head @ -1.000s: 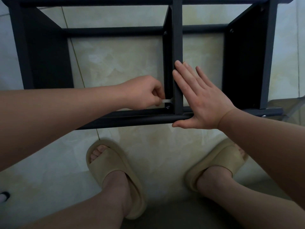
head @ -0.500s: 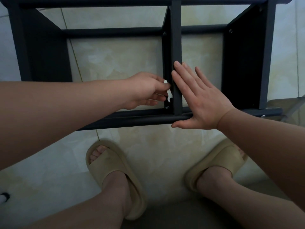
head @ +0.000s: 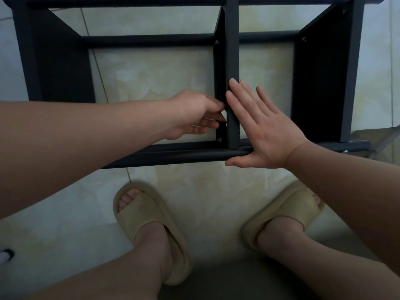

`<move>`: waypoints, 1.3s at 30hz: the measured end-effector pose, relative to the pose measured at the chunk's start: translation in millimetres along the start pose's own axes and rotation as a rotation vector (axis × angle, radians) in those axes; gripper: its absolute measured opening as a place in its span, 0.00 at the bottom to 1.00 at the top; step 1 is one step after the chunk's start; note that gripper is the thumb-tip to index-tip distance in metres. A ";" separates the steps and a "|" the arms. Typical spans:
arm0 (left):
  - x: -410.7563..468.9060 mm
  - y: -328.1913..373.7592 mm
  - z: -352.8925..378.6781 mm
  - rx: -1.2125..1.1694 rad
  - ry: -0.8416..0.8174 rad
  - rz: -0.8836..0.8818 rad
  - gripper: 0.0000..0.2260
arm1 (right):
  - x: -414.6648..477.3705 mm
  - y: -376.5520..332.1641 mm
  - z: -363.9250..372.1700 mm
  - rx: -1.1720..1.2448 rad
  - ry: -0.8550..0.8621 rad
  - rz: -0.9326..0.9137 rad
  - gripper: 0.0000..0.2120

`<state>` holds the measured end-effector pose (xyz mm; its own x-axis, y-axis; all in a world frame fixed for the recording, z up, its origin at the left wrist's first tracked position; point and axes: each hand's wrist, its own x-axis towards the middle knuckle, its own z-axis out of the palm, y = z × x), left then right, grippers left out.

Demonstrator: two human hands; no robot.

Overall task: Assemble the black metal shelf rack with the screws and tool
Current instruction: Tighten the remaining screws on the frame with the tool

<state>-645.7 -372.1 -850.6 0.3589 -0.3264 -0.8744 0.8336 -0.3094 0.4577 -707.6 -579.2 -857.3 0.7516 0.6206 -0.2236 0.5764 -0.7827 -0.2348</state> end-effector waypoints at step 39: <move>-0.8 -5.6 3.5 -0.027 -0.044 -0.048 0.09 | -0.1 -0.1 -1.0 0.007 0.000 0.001 0.58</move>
<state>-652.1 -373.2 -851.9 0.2996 -0.3510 -0.8872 0.8606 -0.3019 0.4100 -707.3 -579.2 -856.3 0.7522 0.6198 -0.2237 0.5736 -0.7830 -0.2408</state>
